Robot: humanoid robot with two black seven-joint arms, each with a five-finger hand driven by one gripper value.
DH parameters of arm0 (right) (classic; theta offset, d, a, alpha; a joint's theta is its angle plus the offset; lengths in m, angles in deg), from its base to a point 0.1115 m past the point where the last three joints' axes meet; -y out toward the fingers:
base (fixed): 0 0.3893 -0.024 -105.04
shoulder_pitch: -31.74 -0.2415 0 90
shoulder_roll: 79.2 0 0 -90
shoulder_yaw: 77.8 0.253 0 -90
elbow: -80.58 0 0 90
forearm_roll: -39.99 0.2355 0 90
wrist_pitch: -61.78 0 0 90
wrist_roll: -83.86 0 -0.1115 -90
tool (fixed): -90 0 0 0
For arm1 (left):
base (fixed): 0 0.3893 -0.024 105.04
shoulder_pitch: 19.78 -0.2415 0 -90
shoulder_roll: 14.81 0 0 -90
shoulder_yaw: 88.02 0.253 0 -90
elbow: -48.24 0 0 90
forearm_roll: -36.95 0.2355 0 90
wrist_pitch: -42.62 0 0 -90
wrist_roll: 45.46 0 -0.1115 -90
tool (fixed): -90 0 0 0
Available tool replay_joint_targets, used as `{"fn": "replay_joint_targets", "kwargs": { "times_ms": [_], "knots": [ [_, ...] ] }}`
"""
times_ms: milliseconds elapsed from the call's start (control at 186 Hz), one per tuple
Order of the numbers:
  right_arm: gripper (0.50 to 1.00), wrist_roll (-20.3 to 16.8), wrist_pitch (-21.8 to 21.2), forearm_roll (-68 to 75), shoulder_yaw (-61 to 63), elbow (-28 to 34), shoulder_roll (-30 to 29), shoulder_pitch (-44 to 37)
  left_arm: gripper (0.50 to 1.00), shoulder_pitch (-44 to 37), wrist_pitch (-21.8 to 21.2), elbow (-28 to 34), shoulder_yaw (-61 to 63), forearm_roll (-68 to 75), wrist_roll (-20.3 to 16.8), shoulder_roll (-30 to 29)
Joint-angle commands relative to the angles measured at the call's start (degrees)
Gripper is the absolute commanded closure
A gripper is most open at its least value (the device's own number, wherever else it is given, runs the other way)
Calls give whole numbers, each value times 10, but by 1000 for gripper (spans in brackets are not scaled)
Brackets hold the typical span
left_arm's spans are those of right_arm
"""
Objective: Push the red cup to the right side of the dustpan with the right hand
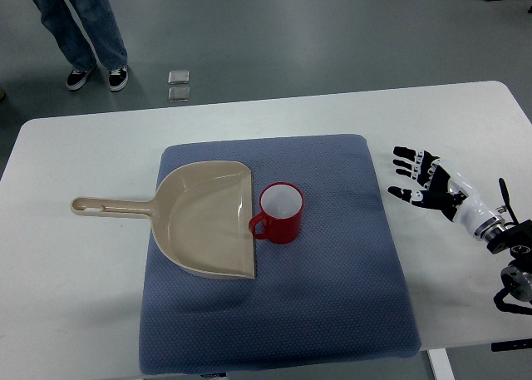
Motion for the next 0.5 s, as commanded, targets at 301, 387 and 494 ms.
{"fn": "replay_joint_targets", "kwargs": {
  "times_ms": [301, 387, 494],
  "knots": [
    [587, 0, 7, 7, 2, 7, 0, -1, 500, 0, 0, 0, 0, 0, 0, 0],
    [581, 0, 8, 7, 3, 6, 0, -6, 500, 0, 0, 0, 0, 0, 0, 0],
    [579, 0, 6, 9, 3, 3, -1, -16, 500, 0, 0, 0, 0, 0, 0, 0]
  ]
}}
